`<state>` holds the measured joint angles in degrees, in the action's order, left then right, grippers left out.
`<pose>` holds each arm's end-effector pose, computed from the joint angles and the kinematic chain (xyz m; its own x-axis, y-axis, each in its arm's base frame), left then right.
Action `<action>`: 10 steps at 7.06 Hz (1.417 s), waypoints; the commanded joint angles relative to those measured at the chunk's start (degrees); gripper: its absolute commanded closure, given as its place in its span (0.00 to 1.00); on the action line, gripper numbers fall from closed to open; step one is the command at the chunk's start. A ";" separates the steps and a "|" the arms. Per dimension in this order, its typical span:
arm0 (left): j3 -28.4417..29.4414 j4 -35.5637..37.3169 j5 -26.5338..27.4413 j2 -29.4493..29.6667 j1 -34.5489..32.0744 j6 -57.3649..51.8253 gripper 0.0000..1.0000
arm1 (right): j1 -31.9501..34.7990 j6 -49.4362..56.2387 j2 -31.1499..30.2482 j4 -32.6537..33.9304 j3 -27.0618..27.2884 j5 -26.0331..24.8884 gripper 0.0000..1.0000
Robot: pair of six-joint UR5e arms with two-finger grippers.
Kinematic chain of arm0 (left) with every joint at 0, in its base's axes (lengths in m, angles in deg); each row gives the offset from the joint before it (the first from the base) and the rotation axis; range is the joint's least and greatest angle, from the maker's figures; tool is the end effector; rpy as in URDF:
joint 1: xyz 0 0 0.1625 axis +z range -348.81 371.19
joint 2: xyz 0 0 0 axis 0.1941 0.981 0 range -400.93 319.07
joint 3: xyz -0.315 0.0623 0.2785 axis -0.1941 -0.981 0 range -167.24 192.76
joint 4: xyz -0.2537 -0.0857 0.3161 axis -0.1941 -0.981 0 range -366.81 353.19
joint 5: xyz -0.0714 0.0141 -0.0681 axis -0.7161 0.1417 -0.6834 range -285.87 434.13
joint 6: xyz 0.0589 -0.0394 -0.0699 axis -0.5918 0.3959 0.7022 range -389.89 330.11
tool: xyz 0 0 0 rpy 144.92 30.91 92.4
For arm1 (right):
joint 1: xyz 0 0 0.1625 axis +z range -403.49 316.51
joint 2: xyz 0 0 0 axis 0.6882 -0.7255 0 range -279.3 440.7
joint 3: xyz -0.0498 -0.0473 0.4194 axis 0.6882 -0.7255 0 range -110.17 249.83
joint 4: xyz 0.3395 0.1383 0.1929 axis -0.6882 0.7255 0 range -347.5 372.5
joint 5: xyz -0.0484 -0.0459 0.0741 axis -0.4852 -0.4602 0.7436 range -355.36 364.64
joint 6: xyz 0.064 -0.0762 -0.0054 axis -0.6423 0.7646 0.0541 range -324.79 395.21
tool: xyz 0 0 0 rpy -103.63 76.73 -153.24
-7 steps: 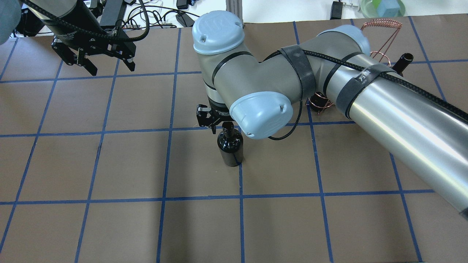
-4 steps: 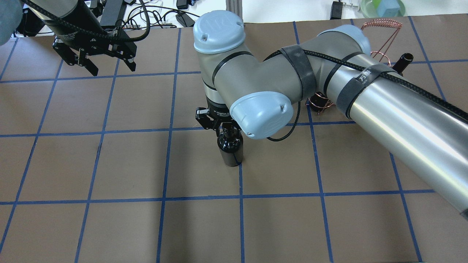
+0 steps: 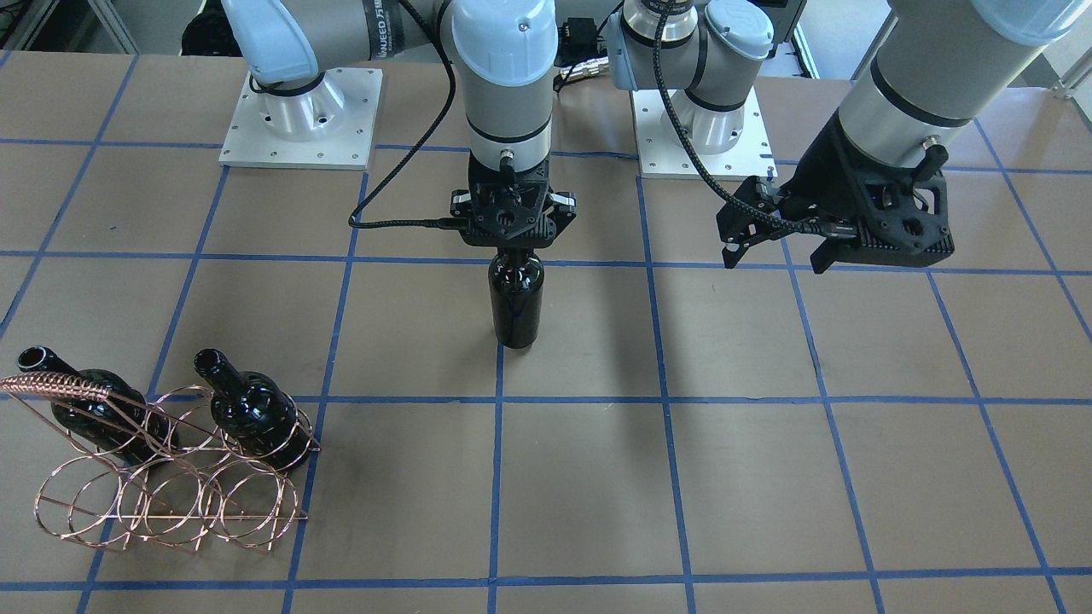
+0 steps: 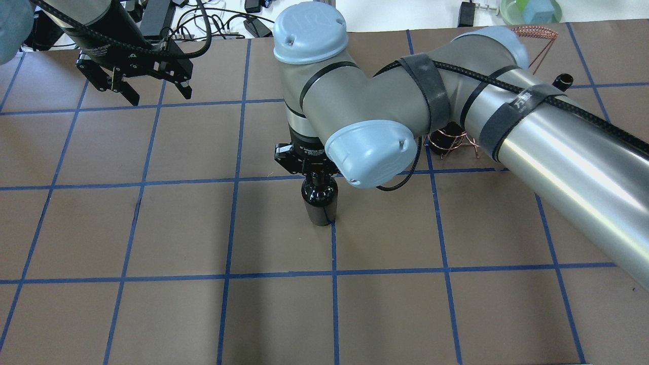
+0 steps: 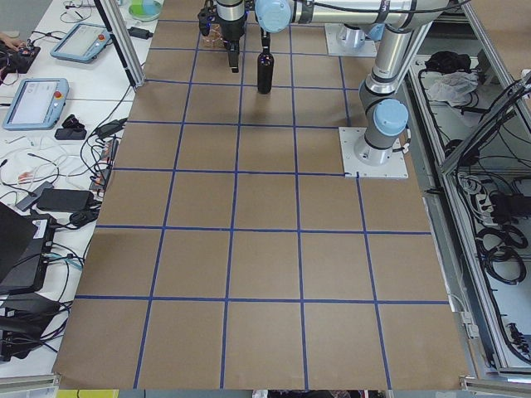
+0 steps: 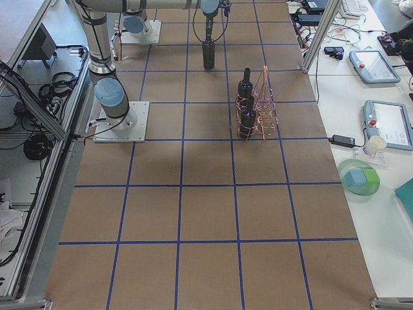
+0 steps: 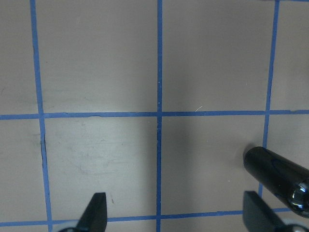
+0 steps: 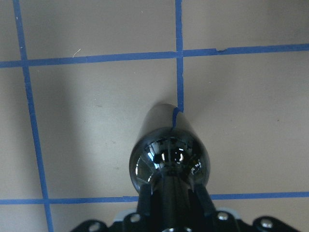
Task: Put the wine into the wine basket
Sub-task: 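Lift the bottle with the right gripper and carry it to the wire rack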
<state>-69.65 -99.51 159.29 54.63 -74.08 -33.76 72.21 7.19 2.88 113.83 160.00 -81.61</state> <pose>-0.0975 -0.5416 0.4990 -0.9963 -0.0156 0.0849 -0.0152 0.9999 0.0061 0.3735 -0.4536 0.3928 -0.9979 0.0424 -0.0494 0.0401 0.9981 0.0465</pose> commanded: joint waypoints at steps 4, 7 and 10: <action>-0.03 0.06 -0.25 -0.12 -0.16 0.35 0.00 | -23.08 34.86 -9.88 -15.97 -0.52 -4.60 1.00; 0.05 -0.02 0.53 -1.52 -0.16 0.09 0.00 | -37.01 55.94 -10.15 -16.35 -1.04 -10.24 1.00; -0.03 -0.20 0.79 -1.61 0.63 -0.08 0.00 | -37.03 56.42 -6.92 -16.52 -11.37 -9.29 1.00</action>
<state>-69.63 -99.65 159.72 53.06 -73.64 -33.67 35.30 63.36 -5.68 97.31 152.88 -91.32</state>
